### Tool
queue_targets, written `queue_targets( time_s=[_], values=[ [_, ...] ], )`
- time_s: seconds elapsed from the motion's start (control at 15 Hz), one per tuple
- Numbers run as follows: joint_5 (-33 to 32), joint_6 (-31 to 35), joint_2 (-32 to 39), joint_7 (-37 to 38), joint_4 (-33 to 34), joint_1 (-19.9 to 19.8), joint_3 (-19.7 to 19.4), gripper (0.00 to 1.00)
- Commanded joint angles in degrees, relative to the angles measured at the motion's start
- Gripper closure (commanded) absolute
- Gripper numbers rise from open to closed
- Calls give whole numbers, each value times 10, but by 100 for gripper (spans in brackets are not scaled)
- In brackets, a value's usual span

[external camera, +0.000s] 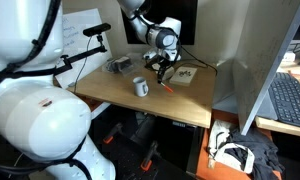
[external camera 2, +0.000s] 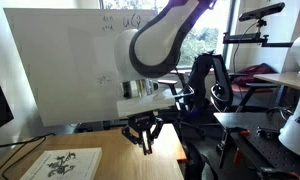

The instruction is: Remove the orange pen from the white mug and put it on the table

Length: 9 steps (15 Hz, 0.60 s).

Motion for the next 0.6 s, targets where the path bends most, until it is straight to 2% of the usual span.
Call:
queue_targets(
  time_s=[0.0, 0.2, 0.27, 0.33, 0.47, 0.53],
  values=[
    [-70, 14, 62, 141, 47, 46, -40, 97],
    [-131, -11, 103, 261, 83, 82, -70, 97],
    [-149, -24, 113, 301, 95, 93, -79, 76],
    [-167, -35, 120, 339, 104, 102, -87, 60],
    [-191, -84, 115, 389, 117, 109, -88, 46],
    [-193, -111, 106, 378, 119, 99, -71, 39]
  ],
)
